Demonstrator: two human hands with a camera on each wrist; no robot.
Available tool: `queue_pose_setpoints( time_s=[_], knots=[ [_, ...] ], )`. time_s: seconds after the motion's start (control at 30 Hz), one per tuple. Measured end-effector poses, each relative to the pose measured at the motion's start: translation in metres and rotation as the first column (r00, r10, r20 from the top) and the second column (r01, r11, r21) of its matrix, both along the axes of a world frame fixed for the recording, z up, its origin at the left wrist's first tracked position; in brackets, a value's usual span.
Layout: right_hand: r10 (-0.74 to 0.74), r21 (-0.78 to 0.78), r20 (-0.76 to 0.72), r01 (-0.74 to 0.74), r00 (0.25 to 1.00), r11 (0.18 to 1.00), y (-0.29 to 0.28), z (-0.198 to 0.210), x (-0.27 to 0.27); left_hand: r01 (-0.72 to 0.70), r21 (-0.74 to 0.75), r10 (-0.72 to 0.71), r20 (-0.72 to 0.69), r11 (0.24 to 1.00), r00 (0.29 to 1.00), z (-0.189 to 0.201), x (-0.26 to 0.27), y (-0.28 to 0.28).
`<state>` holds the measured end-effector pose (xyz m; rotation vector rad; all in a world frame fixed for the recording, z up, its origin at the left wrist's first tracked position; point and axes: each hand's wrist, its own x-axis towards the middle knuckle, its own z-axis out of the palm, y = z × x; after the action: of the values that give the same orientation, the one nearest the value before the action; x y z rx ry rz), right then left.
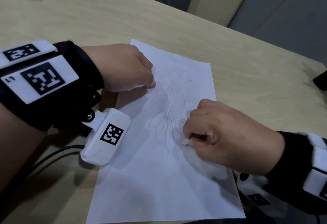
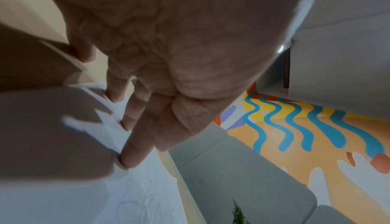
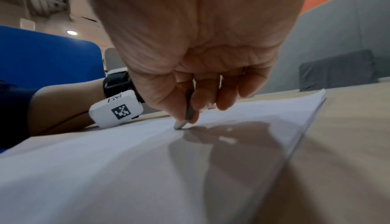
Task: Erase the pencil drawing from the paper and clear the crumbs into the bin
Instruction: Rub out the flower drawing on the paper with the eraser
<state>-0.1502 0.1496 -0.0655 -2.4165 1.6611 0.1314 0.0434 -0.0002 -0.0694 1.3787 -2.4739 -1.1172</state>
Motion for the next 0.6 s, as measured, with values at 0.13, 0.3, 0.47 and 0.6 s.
queue_pose_setpoints(
  time_s=[0.13, 0.3, 0.47, 0.6],
  knots=[
    [-0.057, -0.038, -0.005, 0.057, 0.998, 0.998, -0.004, 0.002, -0.009, -0.006, -0.003, 0.006, 0.014, 1.0, 1.0, -0.003, -0.002, -0.003],
    [0.031, -0.008, 0.026, -0.031, 0.999, 0.999, 0.002, -0.002, 0.007, -0.003, -0.002, 0.004, 0.019, 1.0, 1.0, -0.003, -0.003, -0.003],
    [0.007, -0.039, 0.006, -0.007, 1.0, 0.999, -0.003, 0.001, -0.001, -0.003, 0.02, 0.003, 0.017, 1.0, 1.0, 0.001, 0.0, 0.001],
    [0.03, -0.031, 0.027, -0.029, 0.999, 0.999, -0.006, -0.002, 0.01, 0.022, 0.031, -0.022, -0.006, 0.999, 1.0, 0.003, 0.003, 0.002]
  ],
)
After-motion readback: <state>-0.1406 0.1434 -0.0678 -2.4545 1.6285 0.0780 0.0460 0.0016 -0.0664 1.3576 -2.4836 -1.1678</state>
